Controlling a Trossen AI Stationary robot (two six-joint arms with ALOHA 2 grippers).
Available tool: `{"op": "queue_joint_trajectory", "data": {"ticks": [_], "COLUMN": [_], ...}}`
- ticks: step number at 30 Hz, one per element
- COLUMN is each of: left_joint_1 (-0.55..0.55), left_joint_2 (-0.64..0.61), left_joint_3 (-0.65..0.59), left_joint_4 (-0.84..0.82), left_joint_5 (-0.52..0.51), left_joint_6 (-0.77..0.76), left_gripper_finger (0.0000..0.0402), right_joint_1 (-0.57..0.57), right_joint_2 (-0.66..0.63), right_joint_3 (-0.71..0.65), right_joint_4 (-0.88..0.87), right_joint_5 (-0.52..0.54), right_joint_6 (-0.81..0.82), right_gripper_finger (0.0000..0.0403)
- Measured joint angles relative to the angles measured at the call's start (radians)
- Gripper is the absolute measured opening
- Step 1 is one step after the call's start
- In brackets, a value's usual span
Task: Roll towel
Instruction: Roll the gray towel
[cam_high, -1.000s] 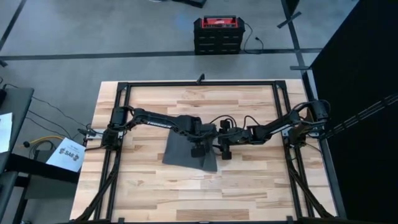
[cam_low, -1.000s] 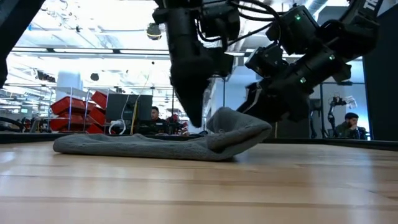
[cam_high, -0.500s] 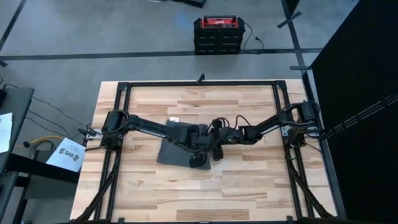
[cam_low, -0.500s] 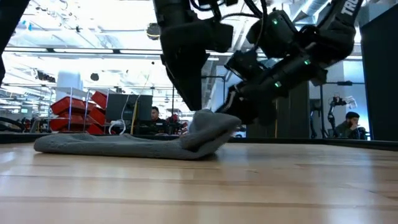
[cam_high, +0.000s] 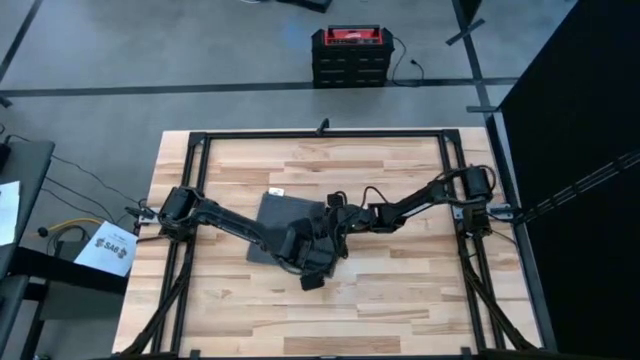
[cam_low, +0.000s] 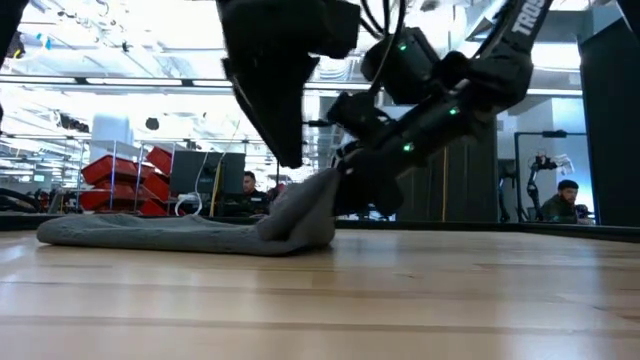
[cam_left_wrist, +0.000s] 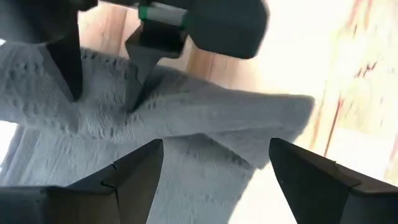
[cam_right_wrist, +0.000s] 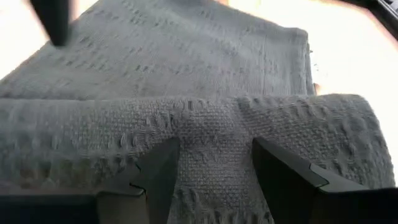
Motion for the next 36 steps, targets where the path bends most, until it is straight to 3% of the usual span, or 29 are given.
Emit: {"op": "queue_joint_trajectory", "data": {"ticks": [8,18,24,28,33,36], "left_joint_1": [-0.093,-0.214,-0.258,-0.286,-0.283,-0.265], "left_joint_2": [-0.002,0.011,0.029,0.029,0.039,0.062], "left_joint_3": [-0.002,-0.004,-0.093,-0.154,-0.194,-0.197], "left_joint_4": [-0.041,-0.043,-0.012,-0.007,0.152,0.164], "left_joint_5": [-0.117,-0.31,-0.335,-0.428,-0.524,-0.581], "left_joint_6": [-0.211,-0.54,-0.784,-0.974,-1.001,-1.043], "left_gripper_finger": [0.0281,0.0281,0.0281,0.0281,0.0281,0.0281], "right_joint_1": [-0.039,-0.082,-0.112,-0.131,-0.139,-0.139], "right_joint_2": [0.006,0.155,0.183,0.183,0.183,0.183], "right_joint_3": [0.068,0.211,0.28,0.28,0.279,0.278], "right_joint_4": [-0.009,-0.036,-0.1,-0.09,-0.084,-0.074], "right_joint_5": [-0.002,-0.06,-0.062,-0.061,-0.061,-0.061], "right_joint_6": [-0.024,-0.031,-0.031,-0.026,-0.014,-0.002], "right_gripper_finger": [0.0193,0.0193,0.0193,0.0193,0.0193,0.0193]}}
